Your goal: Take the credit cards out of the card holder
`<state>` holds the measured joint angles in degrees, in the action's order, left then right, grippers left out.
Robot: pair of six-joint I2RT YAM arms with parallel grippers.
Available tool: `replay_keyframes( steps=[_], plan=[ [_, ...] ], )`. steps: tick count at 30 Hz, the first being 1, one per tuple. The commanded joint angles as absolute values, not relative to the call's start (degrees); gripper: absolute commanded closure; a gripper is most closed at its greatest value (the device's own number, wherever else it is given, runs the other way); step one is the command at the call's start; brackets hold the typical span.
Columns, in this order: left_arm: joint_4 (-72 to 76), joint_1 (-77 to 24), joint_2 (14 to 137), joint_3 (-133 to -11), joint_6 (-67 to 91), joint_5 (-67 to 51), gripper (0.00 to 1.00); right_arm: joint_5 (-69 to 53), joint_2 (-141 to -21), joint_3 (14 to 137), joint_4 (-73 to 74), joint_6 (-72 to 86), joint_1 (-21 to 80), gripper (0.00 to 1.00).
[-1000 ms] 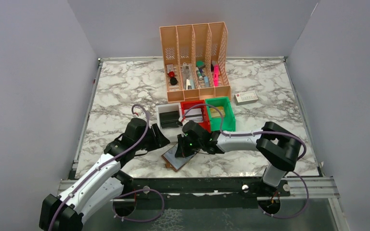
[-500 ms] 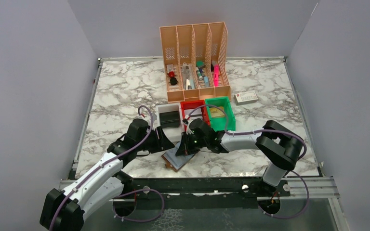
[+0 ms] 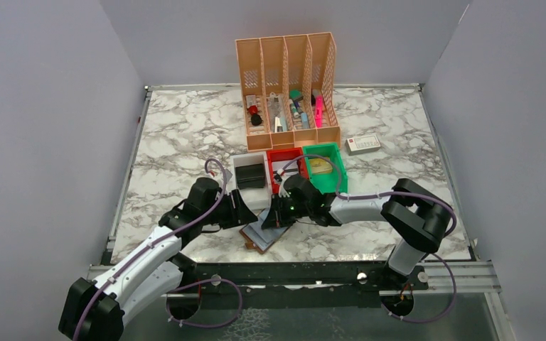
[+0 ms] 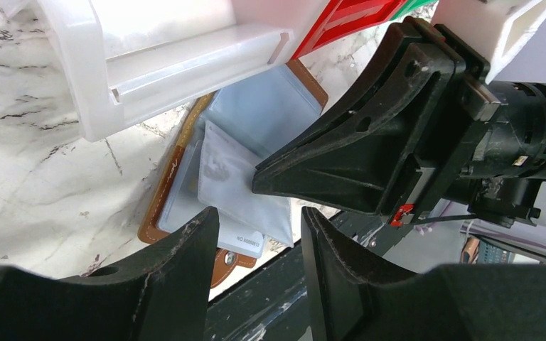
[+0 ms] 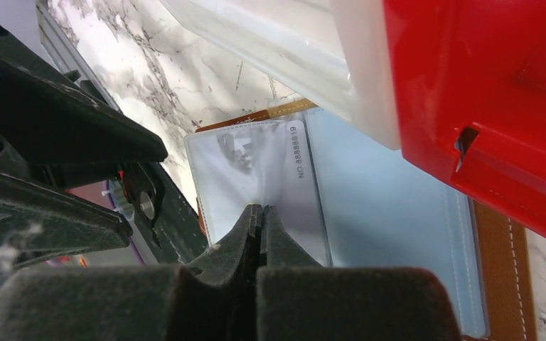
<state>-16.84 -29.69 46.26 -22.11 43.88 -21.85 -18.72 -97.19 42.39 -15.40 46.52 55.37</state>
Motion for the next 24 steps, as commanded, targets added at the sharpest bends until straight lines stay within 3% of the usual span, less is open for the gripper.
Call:
replay_keyframes(
  steps=[1, 24],
  plan=[
    [-17.22, -29.76, 46.58, -22.8, 43.99, -22.45, 0.5, -18.81, -95.35, 41.79, -16.92, 46.72, 54.67, 0.99],
    [-13.25, -35.58, 55.7, -24.58, 44.95, -22.58, 0.47, -17.93, -95.83, 40.6, -18.1, 47.96, 53.95, 0.99]
  ],
)
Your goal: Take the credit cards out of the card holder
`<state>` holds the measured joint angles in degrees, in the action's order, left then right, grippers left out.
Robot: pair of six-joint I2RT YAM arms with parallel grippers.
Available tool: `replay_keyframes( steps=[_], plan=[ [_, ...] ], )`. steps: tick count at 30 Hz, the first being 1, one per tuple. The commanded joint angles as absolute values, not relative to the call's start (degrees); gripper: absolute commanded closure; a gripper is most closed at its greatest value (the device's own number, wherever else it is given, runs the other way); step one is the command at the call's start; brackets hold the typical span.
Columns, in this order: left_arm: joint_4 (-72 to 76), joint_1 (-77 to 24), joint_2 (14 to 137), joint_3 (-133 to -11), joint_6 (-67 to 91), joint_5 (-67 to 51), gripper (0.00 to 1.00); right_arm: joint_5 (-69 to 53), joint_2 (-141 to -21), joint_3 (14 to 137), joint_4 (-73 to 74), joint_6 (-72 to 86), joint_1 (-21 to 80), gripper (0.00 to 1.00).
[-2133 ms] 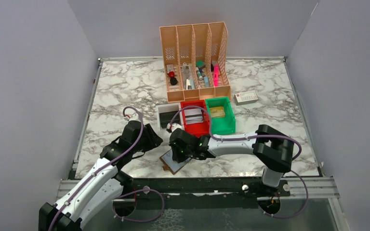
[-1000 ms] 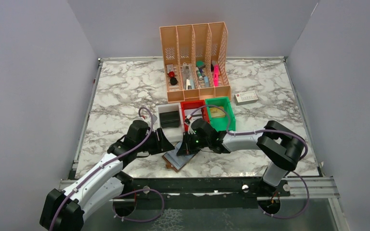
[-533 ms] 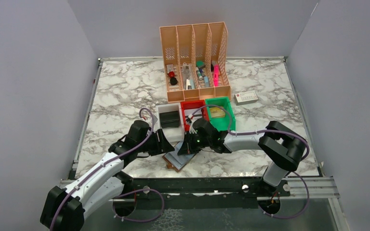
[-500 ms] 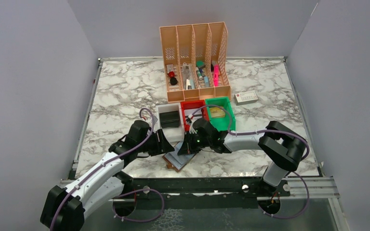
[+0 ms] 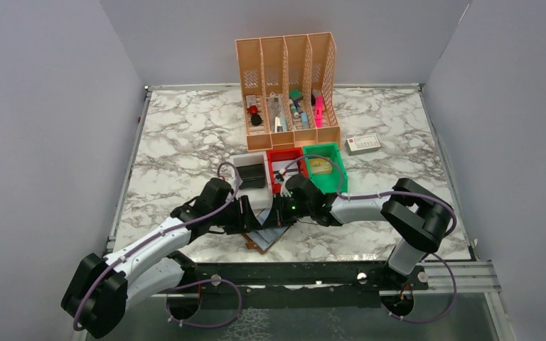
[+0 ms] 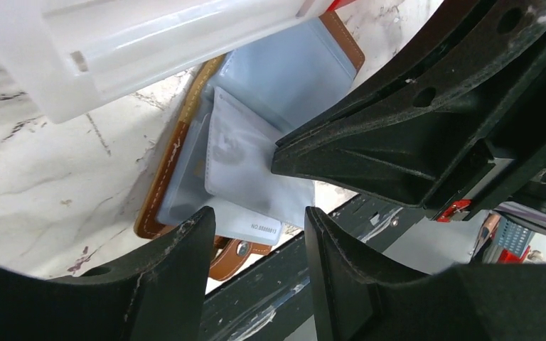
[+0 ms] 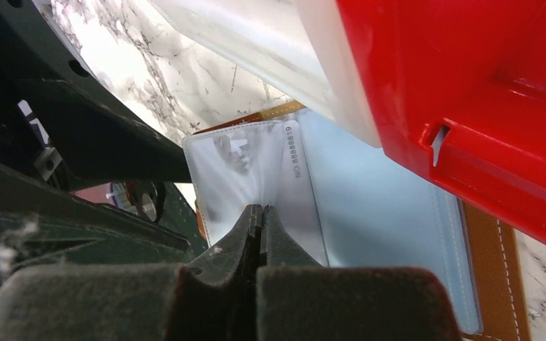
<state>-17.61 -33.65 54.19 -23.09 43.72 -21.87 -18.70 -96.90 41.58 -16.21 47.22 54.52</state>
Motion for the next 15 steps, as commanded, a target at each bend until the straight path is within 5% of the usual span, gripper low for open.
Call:
replay_keyframes(
  steps=[1, 10, 15],
  plan=[
    [-12.13, -36.23, 56.08, -24.47, 45.98, -22.1, 0.47, -17.89, -95.79, 40.47, -18.18, 48.03, 53.95, 0.99],
    [1.52, -39.4, 58.9, -23.82, 51.55, -19.76, 0.47, -16.15, -93.48, 39.39, -17.05, 47.75, 53.88, 0.99],
    [4.16, -40.22, 62.5, -24.35, 51.77, -20.57, 0.48, -13.89, -90.46, 38.8, -14.67, 47.24, 53.88, 0.85]
  ],
)
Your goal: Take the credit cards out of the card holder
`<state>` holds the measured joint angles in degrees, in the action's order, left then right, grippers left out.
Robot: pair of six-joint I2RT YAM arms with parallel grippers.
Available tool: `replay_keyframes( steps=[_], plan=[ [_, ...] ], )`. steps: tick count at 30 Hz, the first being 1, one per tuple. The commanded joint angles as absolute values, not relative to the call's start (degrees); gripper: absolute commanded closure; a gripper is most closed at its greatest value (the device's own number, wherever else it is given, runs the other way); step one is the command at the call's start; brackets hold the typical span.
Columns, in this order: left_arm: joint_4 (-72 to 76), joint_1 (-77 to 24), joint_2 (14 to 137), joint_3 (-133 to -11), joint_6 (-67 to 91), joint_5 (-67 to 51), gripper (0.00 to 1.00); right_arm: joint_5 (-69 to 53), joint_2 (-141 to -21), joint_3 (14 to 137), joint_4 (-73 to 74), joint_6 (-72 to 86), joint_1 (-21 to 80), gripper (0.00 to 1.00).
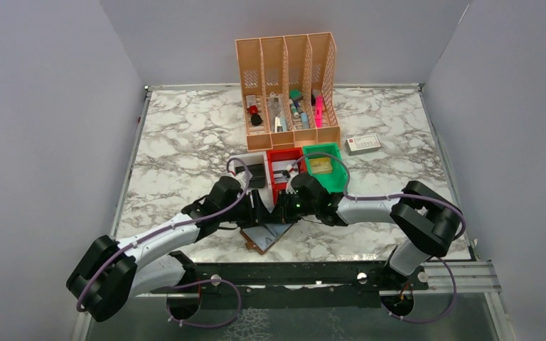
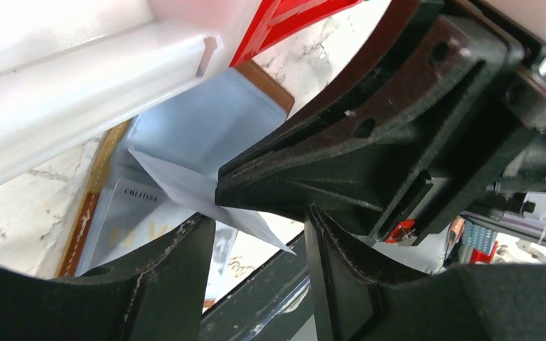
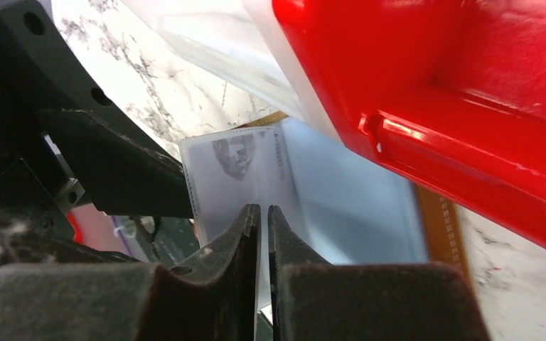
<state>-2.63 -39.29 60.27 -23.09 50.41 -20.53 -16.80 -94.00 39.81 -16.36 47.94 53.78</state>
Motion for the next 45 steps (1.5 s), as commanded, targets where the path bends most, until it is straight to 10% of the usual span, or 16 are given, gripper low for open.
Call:
replay_keyframes(
  steps=[1, 7, 16, 36, 45],
  plan=[
    [4.55, -40.37, 62.95, -24.4, 51.77, -20.57, 0.48, -12.87, -89.38, 38.29, -14.04, 47.14, 53.88, 0.81],
    [7.15, -40.61, 65.71, -25.17, 51.78, -20.29, 0.48, 0.59, -82.53, 36.73, -3.81, 47.72, 53.88, 0.61],
    [8.03, -42.7, 74.57, -28.92, 49.97, -20.16, 0.48, 11.62, -74.33, 33.44, 3.1, 51.85, 53.88, 0.57],
    [-12.26, -44.56, 57.37, -28.54, 50.23, -1.52, 0.48, -8.76, -85.89, 39.86, -5.77, 38.09, 53.88, 0.54],
    [-13.24, -44.56, 55.93, -28.01, 50.61, -1.51, 0.48, -5.59, -85.55, 37.27, -1.98, 41.5, 53.88, 0.82]
  ],
)
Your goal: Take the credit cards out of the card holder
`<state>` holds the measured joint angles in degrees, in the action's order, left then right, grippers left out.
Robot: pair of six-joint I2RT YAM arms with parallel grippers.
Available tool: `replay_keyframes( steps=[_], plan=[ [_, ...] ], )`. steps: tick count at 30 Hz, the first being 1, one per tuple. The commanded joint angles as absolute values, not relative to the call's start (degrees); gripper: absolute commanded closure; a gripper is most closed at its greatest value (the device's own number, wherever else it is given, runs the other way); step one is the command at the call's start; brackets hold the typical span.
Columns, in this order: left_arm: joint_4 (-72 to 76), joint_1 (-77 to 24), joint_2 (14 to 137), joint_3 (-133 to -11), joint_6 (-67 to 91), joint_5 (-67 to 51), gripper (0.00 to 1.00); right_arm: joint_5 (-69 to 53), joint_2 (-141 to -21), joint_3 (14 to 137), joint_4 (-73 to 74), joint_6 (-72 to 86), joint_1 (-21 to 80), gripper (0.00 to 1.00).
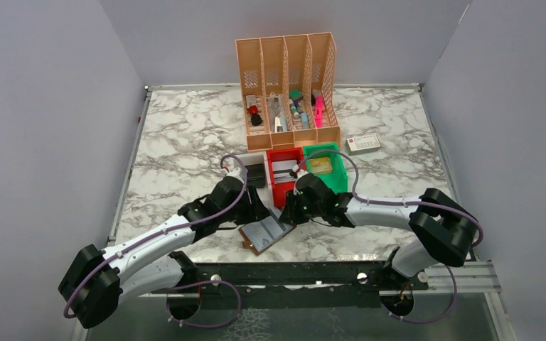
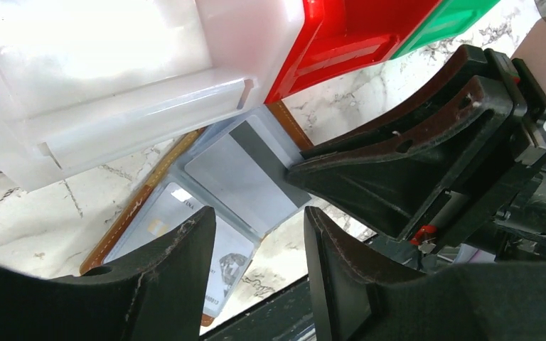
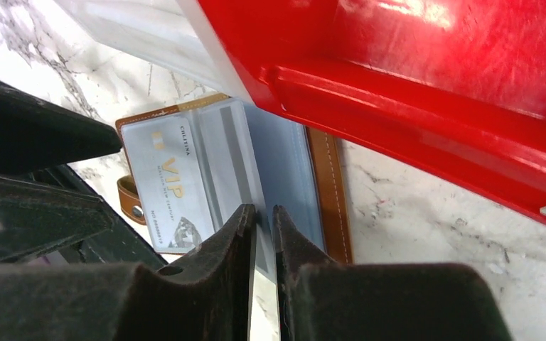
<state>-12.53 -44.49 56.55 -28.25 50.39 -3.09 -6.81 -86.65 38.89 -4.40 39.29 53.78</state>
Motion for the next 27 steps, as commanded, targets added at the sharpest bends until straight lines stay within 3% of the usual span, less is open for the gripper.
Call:
replay_keyframes(
  steps=[1, 4, 9, 13, 15, 17, 27],
  plan=[
    [-13.22, -44.56, 56.13, -28.22, 50.44, -1.66, 0.48, -5.76, -85.03, 36.13, -2.09, 42.79, 53.88, 0.87],
    [-12.97, -44.56, 57.08, -29.08, 49.5, -2.49, 0.47, -8.38, -82.9, 30.62, -5.2, 47.31, 53.95, 0.94],
    [-11.61, -44.56, 59.52, -30.11, 48.15, -4.66, 0.47, -10.36, -80.05, 23.12, -9.31, 53.66, 54.55, 0.89],
    [-10.68, -44.54, 61.55, -30.97, 46.91, -7.22, 0.47, -5.1, -75.73, 24.38, -3.95, 52.18, 54.58, 0.77],
    [-10.63, -44.57, 62.5, -31.49, 46.12, -8.26, 0.47, -0.23, -72.84, 27.04, 0.06, 50.8, 54.58, 0.66],
    [-10.62, -44.65, 63.37, -32.04, 45.45, -9.21, 0.47, 3.39, -71.23, 29.34, 2.44, 48.38, 54.58, 0.62],
    [-8.69, -44.9, 64.9, -32.14, 45.4, -11.69, 0.47, -4.55, -75.75, 32.66, -1.72, 42.9, 54.58, 0.74]
  ],
)
